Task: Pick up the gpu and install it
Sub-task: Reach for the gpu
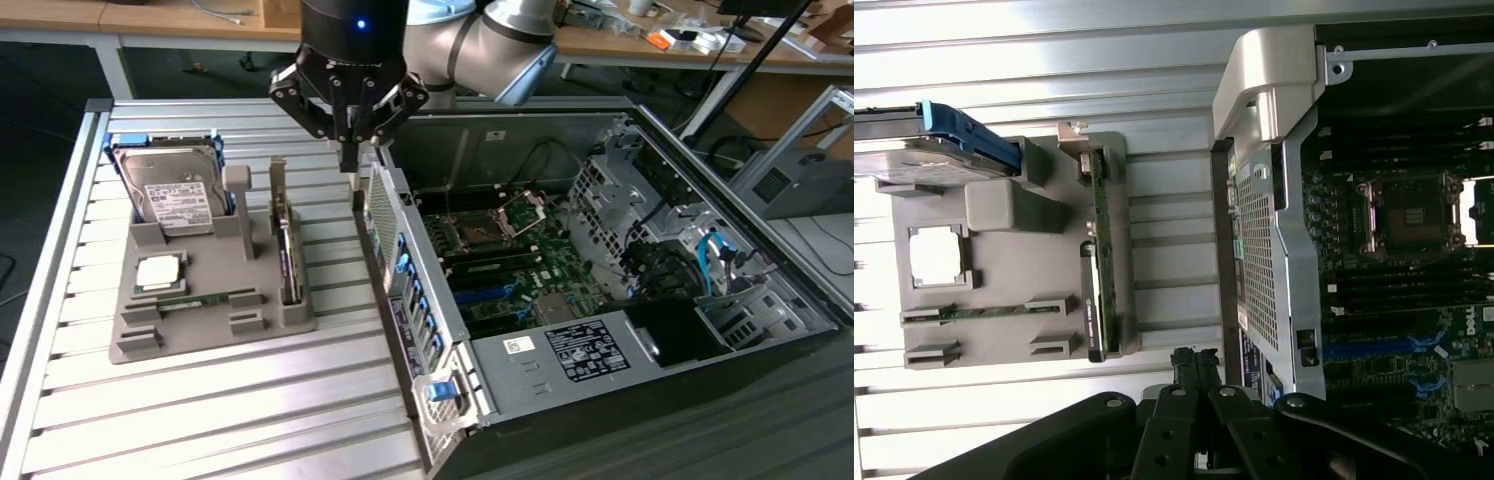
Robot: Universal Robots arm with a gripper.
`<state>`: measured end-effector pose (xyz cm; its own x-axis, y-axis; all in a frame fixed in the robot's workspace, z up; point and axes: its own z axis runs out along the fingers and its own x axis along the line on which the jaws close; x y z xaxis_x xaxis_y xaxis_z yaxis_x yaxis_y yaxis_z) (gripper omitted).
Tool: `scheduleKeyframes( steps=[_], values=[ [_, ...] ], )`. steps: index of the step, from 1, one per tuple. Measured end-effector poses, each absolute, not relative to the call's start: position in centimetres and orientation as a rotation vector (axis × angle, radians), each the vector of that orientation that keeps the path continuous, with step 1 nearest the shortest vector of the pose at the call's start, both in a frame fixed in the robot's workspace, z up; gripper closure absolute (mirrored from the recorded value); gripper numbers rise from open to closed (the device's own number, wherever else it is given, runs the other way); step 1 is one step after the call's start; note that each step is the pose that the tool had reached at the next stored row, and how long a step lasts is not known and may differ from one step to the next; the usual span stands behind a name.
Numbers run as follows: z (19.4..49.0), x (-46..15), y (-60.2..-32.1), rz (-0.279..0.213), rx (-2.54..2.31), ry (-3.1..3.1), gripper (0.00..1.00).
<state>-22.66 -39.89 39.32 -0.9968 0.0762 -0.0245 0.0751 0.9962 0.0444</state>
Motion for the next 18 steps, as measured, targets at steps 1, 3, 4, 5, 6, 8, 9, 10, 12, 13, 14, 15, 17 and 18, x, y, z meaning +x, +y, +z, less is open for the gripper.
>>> scheduleKeyframes(
  steps=[1,3,4,5,6,8,9,10,12,13,14,15,17,18],
  values=[
    [39.32,-22.69,-39.89,0.068,0.118,3.113,0.89],
    [39.32,-22.75,-39.89,0.068,0.118,3.113,0.89],
    [39.32,-22.79,-39.89,0.068,0.118,3.112,0.89],
    [39.32,-22.82,-39.89,0.068,0.118,3.112,0.89],
    [39.32,-22.85,-39.89,0.068,0.118,3.113,0.89],
    [39.33,-22.91,-39.89,0.068,0.118,3.113,0.89],
    [39.32,-22.93,-39.89,0.068,0.118,3.112,0.89],
    [39.32,-22.95,-39.89,0.068,0.118,3.112,0.89],
    [39.32,-23.01,-39.89,0.068,0.118,3.113,0.89],
    [39.32,-23.04,-39.89,0.068,0.118,3.113,0.89],
    [39.32,-23.06,-39.89,0.068,0.118,3.112,0.89],
    [39.32,-23.09,-39.89,0.068,0.118,3.112,0.89],
    [39.32,-23.15,-39.89,0.068,0.118,3.113,0.89],
    [39.32,-23.17,-39.89,0.068,0.118,3.113,0.89]
  ],
)
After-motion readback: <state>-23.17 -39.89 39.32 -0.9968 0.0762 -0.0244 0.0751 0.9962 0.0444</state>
